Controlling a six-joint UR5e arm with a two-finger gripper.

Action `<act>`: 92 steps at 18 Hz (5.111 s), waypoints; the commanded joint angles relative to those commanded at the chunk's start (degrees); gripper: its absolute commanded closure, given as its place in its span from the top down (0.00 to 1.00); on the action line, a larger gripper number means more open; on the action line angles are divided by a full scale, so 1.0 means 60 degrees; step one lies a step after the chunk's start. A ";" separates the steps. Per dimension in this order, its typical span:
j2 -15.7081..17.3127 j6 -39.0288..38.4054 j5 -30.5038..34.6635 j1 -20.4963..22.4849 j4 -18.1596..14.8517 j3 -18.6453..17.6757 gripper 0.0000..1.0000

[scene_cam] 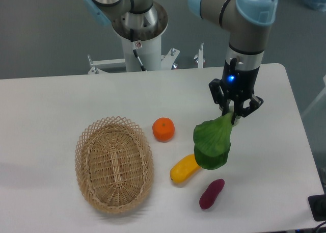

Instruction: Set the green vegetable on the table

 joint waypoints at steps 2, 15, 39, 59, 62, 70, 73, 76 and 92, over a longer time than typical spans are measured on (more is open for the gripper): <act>0.0000 0.0000 0.0015 -0.0015 0.0015 0.0000 0.32; 0.0131 0.0059 0.0015 0.0000 -0.0015 -0.0161 0.32; -0.0820 0.3163 0.1816 0.1025 0.2724 -0.2753 0.28; -0.0879 0.2813 0.1846 0.1011 0.3091 -0.3370 1.00; -0.0792 0.2783 0.1802 0.1011 0.3120 -0.3267 1.00; -0.0396 0.0485 0.1084 0.0323 0.2872 -0.1497 1.00; -0.0176 0.0469 0.1084 0.0366 0.1996 -0.0735 1.00; -0.0146 0.0599 0.1157 0.0526 0.0359 0.0479 1.00; 0.0117 0.4190 0.1055 0.2036 -0.1362 0.1069 1.00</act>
